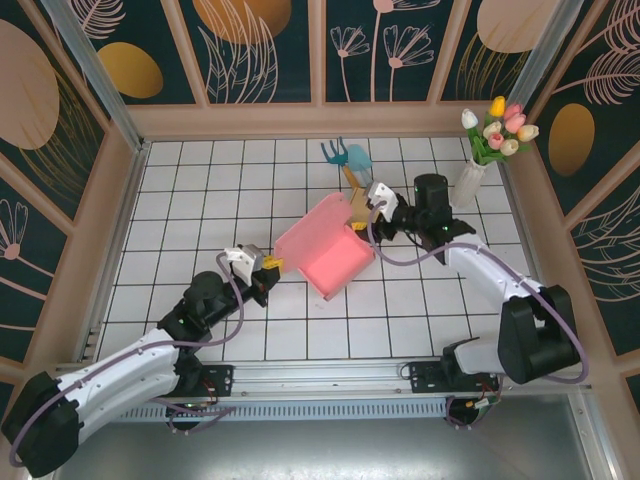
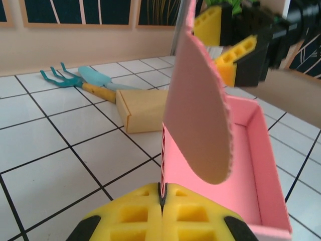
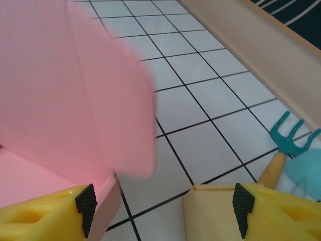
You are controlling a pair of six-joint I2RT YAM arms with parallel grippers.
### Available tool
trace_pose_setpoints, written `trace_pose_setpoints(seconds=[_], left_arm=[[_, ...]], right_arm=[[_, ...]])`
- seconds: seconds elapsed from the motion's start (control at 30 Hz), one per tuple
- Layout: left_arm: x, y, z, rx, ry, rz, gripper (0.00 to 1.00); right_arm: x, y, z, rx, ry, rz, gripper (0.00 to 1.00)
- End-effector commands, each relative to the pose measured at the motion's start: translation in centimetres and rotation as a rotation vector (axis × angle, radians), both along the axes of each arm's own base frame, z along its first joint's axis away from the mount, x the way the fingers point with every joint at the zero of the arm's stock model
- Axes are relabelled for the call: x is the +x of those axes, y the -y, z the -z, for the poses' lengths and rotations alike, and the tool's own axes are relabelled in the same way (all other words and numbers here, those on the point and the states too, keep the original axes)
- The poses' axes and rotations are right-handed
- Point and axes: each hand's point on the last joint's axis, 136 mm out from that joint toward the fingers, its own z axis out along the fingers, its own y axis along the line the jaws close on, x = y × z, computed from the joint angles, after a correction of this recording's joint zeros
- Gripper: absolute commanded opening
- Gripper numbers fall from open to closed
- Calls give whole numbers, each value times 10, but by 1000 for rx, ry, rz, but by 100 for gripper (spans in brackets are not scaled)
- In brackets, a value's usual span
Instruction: Fold the paper box
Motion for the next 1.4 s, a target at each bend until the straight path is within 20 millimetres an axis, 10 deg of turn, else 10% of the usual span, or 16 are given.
trace_pose_setpoints(seconds=[0.0,0.77,1.37], left_arm=[[4,8,-19,4,64,21,0],[3,20,-8,31,40,80,0],[49,-4,-37,-93,-38,-231,0]], right_arm=[[-5,-5,-10,-36,13,-93,75],[-26,-15,6,-55,-50,-215,59],[-48,-44,6,-36,-9,-142,4]])
